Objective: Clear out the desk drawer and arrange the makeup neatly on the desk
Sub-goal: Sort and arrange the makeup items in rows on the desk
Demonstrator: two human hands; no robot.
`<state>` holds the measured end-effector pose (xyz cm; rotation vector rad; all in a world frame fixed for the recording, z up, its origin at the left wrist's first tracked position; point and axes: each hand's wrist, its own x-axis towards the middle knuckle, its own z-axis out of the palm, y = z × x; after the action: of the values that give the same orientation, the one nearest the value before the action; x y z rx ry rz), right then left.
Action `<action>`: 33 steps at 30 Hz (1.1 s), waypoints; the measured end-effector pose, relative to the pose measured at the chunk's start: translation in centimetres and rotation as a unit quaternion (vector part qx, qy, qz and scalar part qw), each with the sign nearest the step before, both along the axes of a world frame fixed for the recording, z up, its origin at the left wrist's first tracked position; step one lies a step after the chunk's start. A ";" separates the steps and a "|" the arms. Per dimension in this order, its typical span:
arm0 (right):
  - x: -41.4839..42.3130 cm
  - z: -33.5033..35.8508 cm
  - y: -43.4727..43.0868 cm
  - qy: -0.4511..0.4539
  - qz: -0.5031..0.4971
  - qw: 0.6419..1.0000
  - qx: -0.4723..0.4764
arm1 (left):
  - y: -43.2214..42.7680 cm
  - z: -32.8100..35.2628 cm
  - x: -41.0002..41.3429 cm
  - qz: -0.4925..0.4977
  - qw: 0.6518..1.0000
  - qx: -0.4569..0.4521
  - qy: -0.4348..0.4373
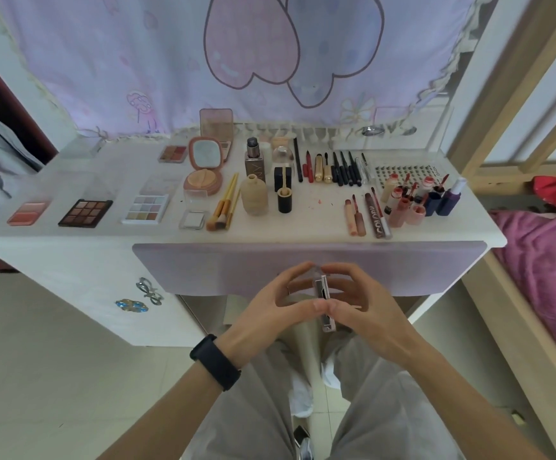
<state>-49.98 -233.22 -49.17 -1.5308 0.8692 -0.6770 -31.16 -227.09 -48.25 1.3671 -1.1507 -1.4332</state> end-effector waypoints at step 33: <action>3.7 3.9 -0.5 0.217 0.042 0.894 -0.391 | -1.1 1.7 -1.5 0.185 0.977 -0.069 0.079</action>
<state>-46.27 -233.73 -45.25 -2.5032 0.8929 -0.6659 -32.70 -228.16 -46.58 1.2662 -0.8245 -1.1495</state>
